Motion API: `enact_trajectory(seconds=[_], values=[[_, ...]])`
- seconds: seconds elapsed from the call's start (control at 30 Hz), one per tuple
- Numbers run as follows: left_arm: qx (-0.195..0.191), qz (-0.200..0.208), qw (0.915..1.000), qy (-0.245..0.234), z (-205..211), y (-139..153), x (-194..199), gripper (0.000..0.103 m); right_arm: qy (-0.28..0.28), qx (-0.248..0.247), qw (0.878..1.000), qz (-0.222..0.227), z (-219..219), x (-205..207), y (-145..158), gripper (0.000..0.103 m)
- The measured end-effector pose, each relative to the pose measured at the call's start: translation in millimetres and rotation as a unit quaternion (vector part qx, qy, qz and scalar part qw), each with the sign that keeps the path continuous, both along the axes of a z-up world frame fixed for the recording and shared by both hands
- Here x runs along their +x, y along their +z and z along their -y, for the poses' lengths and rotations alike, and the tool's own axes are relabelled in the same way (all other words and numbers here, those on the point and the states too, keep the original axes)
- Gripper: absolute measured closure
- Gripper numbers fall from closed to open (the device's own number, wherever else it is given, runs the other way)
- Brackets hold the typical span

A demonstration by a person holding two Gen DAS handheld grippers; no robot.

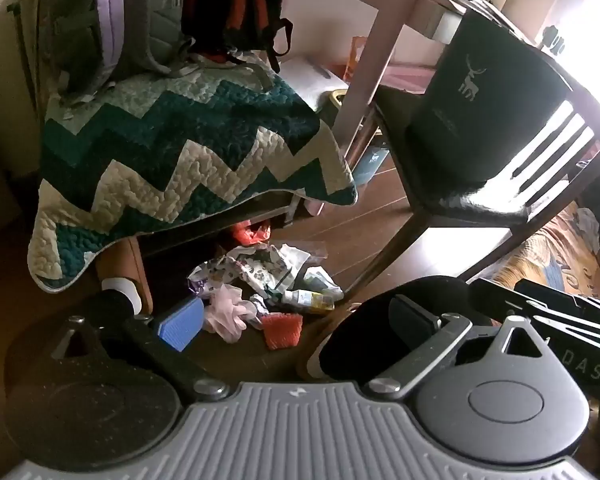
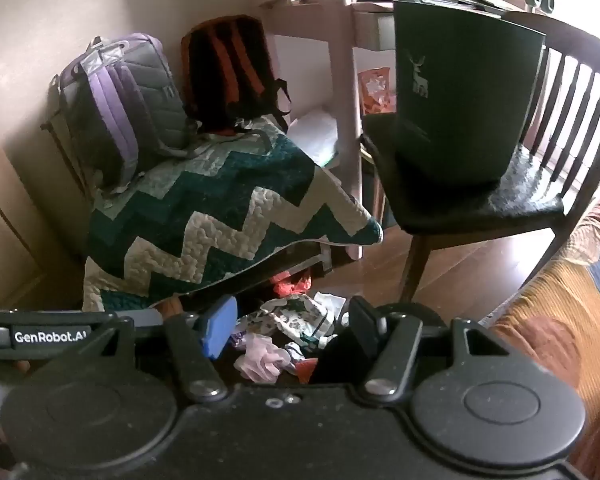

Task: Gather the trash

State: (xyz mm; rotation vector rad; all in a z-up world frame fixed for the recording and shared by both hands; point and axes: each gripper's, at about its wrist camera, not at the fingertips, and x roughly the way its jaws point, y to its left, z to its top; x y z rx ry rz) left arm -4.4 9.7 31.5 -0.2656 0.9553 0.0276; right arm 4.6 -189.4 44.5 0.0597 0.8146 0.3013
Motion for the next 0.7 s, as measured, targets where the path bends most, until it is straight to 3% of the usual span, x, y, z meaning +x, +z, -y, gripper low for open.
enact_trajectory(seconds=[0.7], values=[[0.027,0.022,0.9994,0.002,3.0,-0.6,2.0,0.003,0.011,-0.017,1.000,0.016,-0.5,3.3,-2.6,0.042]])
